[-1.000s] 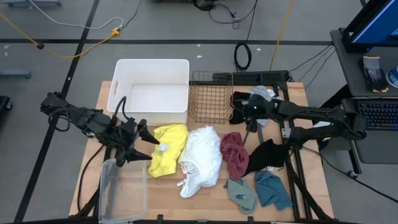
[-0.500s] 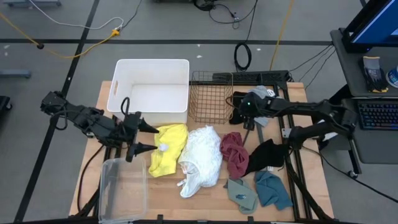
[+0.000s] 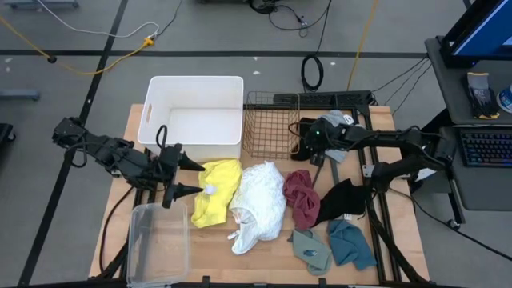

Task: Pick & Place Cloths
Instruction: Put the black sock into the transparent bin

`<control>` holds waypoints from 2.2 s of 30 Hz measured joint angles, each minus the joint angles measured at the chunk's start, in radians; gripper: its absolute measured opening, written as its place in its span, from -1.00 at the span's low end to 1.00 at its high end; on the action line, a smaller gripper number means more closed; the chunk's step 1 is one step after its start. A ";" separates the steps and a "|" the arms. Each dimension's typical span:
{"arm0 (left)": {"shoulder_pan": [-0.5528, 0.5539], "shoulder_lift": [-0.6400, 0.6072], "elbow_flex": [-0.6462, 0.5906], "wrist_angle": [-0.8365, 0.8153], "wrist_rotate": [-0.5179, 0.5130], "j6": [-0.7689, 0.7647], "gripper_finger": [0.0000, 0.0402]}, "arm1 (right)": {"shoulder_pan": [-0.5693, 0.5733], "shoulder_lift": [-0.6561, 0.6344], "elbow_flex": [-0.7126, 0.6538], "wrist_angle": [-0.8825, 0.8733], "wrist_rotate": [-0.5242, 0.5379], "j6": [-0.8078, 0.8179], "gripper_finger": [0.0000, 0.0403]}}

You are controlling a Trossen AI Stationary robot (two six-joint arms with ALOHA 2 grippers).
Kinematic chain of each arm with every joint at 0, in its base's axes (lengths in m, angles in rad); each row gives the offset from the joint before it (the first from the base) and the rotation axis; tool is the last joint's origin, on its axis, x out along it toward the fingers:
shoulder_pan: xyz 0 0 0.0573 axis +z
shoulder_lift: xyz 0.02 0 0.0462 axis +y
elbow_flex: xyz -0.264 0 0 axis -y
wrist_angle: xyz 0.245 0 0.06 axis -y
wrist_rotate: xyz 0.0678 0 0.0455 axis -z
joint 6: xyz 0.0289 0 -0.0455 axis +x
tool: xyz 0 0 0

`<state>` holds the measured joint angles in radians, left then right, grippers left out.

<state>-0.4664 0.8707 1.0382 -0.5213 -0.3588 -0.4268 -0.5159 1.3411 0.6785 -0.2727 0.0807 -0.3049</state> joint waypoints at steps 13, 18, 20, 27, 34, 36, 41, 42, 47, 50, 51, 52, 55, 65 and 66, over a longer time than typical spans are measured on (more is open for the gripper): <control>0.000 0.000 0.000 0.003 0.000 -0.001 0.61 | 0.001 -0.032 0.000 -0.024 -0.002 0.111 -1.00; 0.000 0.000 0.000 0.036 0.000 -0.002 0.61 | 0.001 -0.090 0.000 -0.035 0.000 0.115 -1.00; 0.000 0.000 0.000 0.066 0.001 -0.002 0.61 | 0.001 -0.118 0.000 -0.043 -0.002 0.134 -1.00; 0.001 0.000 0.000 0.173 -0.003 0.017 0.61 | 0.001 -0.237 0.000 -0.083 -0.004 0.205 -1.00; 0.001 0.000 0.000 0.289 -0.018 0.119 0.61 | 0.035 -0.379 0.059 -0.206 -0.004 0.282 -1.00; 0.001 0.000 0.000 0.320 -0.052 0.149 0.61 | 0.051 -0.409 0.100 -0.248 -0.002 0.300 -1.00; 0.001 0.000 0.000 0.355 -0.195 0.204 0.61 | 0.101 -0.456 0.236 -0.292 0.009 0.324 -1.00; 0.001 0.000 0.000 0.355 -0.225 0.214 0.61 | 0.113 -0.459 0.266 -0.300 0.026 0.323 -1.00; 0.001 0.015 0.000 0.357 -0.352 0.231 0.61 | 0.171 -0.457 0.424 -0.345 0.107 0.305 -1.00; 0.001 0.037 0.000 0.366 -0.403 0.231 0.61 | 0.206 -0.454 0.510 -0.353 0.154 0.271 -1.00; 0.002 0.046 0.000 0.370 -0.413 0.231 0.61 | 0.217 -0.451 0.536 -0.348 0.164 0.254 -1.00; 0.004 0.056 0.000 0.373 -0.424 0.232 0.61 | 0.230 -0.447 0.563 -0.340 0.179 0.237 -1.00; 0.017 0.088 0.000 0.397 -0.436 0.240 0.61 | 0.264 -0.431 0.644 -0.329 0.227 0.183 -1.00; 0.037 0.175 0.000 0.474 -0.427 0.241 0.61 | 0.304 -0.359 0.697 -0.505 0.155 0.160 -1.00; 0.037 0.179 0.000 0.474 -0.427 0.241 0.61 | 0.304 -0.344 0.697 -0.551 0.157 0.171 -0.99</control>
<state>-0.4294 1.0492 1.0378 -0.0471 -0.7856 -0.1855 -0.2115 0.9971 1.3754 -0.8238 0.2374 -0.1343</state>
